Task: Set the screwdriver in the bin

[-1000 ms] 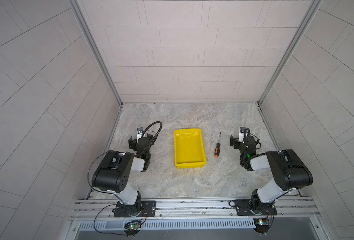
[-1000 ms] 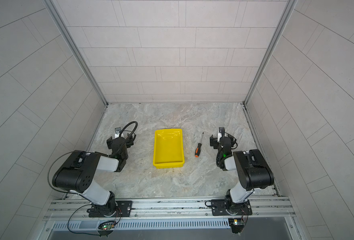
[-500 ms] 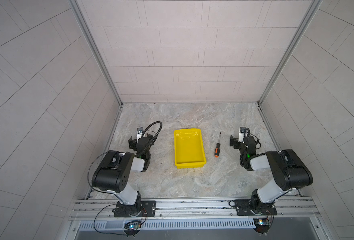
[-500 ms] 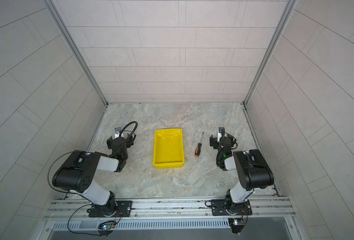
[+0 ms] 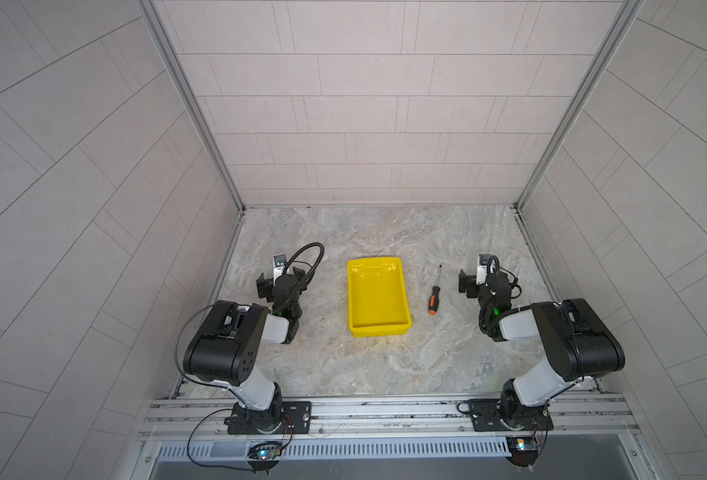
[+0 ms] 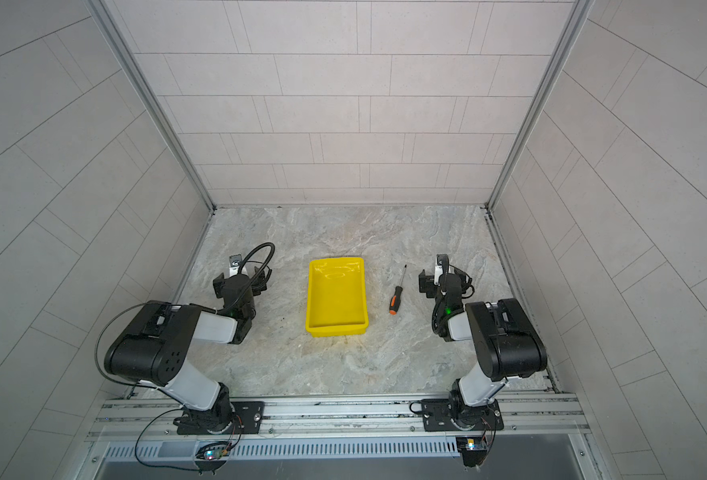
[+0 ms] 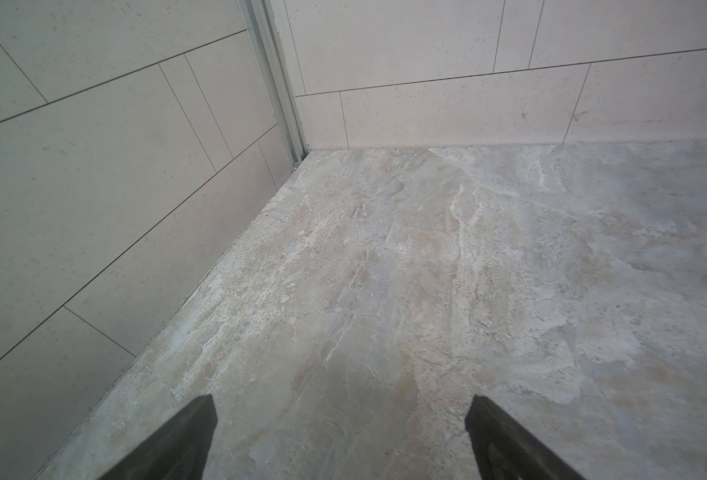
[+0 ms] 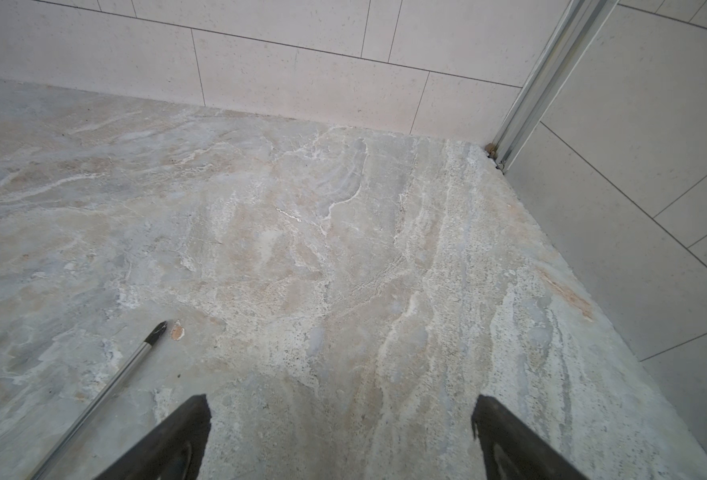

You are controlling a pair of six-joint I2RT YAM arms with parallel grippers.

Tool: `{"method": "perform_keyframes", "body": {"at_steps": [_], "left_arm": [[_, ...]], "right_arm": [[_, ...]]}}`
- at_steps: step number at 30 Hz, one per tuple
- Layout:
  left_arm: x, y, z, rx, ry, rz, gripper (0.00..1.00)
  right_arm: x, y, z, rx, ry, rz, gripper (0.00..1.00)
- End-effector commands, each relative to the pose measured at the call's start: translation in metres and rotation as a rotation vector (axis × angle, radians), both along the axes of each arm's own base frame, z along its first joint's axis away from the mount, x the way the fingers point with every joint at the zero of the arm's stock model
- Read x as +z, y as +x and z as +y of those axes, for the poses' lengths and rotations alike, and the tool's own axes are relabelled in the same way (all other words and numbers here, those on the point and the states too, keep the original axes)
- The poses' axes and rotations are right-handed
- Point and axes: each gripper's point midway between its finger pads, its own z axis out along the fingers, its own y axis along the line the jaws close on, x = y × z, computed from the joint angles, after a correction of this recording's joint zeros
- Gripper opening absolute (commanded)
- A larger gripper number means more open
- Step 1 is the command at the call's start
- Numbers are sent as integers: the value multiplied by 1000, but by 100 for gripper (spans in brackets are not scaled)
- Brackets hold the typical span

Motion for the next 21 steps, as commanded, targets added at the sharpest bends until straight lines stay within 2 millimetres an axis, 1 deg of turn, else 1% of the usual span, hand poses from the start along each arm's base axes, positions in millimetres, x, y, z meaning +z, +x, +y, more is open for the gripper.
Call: {"method": "perform_keyframes", "body": {"at_steps": [1,9,11,12,13,15,16,18,20,21], "left_arm": [[3,1,2,6,-6,-17,100],[4,-1,2,5,-5,-22,100],[10,-5,-3,-19,3,-60,100],[16,-7,-3,-19,1,-90,100],[15,-17,-1,-18,0,-99,100],[24,-21,-3,-24,7,-120,100],[29,-21,-8,-40,26,-116,100],[45,-22,-25,-89,78,-106,100],[60,-26,-41,-141,105,-75,100],[71,-27,-46,-145,108,-70,100]], "right_arm": [[8,2,0,1,6,-24,99],[10,1,1,7,5,-31,99],[17,-1,5,35,3,-42,99],[21,-2,4,28,2,-46,99],[26,-4,2,14,2,-42,99],[33,-8,-2,-10,4,-31,99],[38,-11,-2,-10,9,-38,99],[46,-19,0,-9,25,-56,99],[63,-32,3,-18,27,-81,99],[69,-36,6,-14,17,-88,99]]}}
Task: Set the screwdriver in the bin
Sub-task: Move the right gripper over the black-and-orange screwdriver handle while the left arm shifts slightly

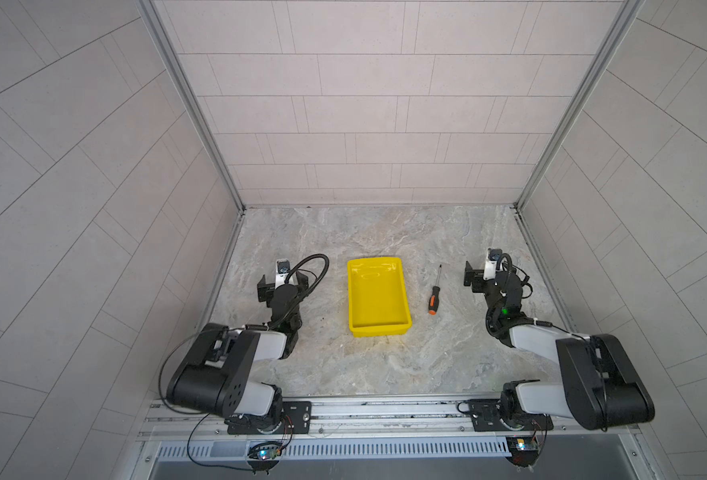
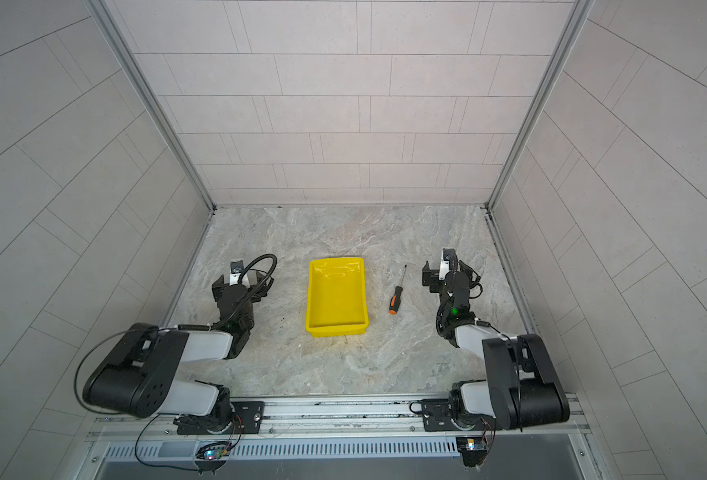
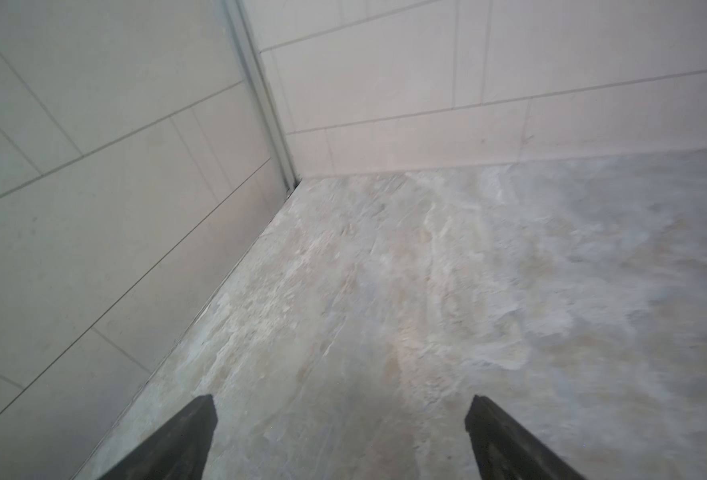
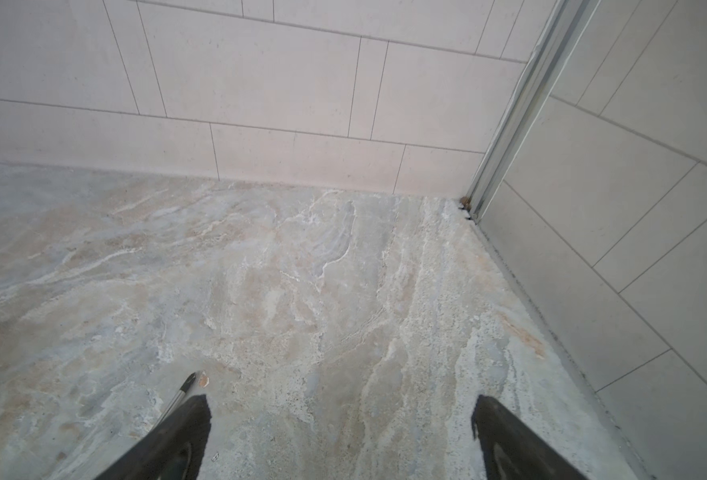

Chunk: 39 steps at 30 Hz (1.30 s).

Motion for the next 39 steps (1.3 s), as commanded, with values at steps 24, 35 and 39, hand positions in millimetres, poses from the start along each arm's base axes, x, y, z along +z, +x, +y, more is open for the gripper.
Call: {"method": "perform_keyframes", "body": {"at_steps": [24,35,39], "left_arm": [[39,-106,-36,-72,-338,331,100],[31,-117,-33,-82,-367,324,100],[3,-122,-23,22,-383,388,100]], "right_arm": [[-90,-128,24,-109,594,784,99],[-90,-139,-11,-316,552,716,99],[-79,-142,-12,-329,693,608,99]]}}
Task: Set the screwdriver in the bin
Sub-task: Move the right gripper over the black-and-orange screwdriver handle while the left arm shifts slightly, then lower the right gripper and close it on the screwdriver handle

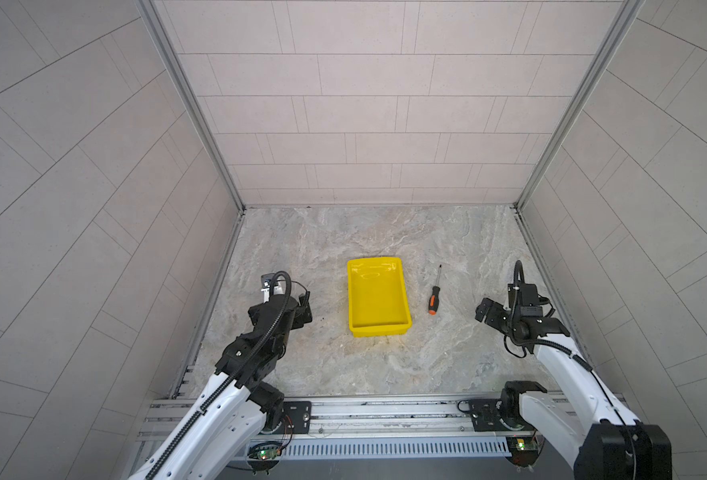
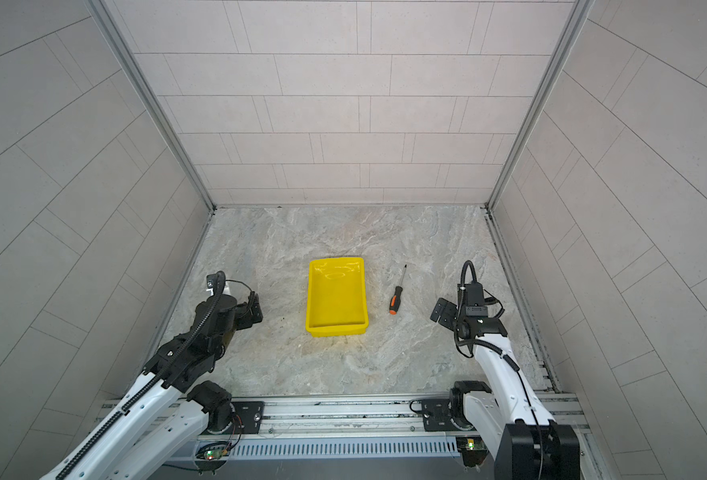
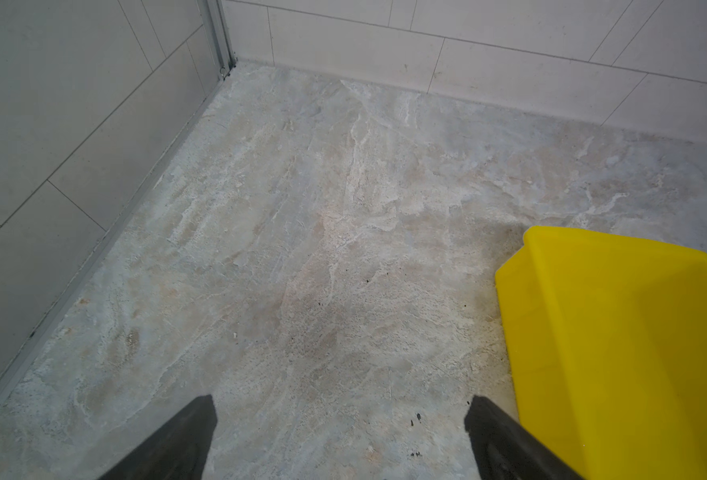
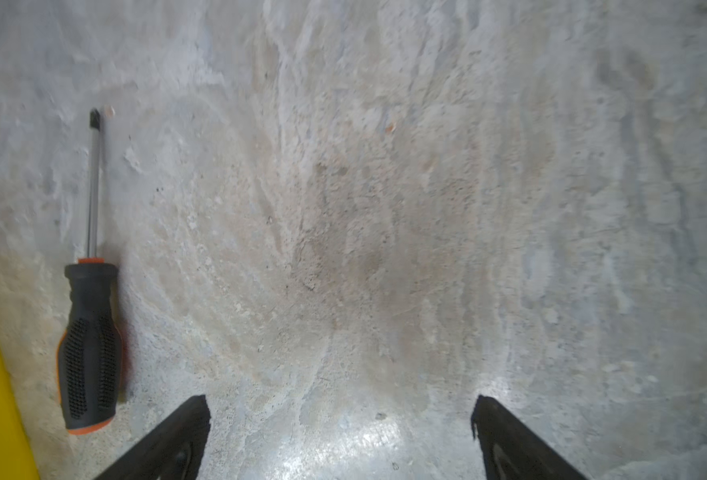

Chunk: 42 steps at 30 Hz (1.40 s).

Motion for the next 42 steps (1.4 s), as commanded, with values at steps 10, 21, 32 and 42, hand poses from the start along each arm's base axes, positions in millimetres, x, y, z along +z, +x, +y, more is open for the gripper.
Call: {"method": "perform_keyframes", "body": {"at_steps": [10,21,32,42], "left_arm": [[-46,-22,44,292,28,65,100],[-40,-27,34,189,-37,-6,95],[-46,-23,26,154,-33,36,93],[-53,-13,18,128,-3,80,86]], "right_arm": [[-6,-9,-19,-290,178,-52,99],[32,35,55,48,-44,-157,94],[16,86,129,224,-24,-8,87],[-22,90,155,288,-45,240,84]]}}
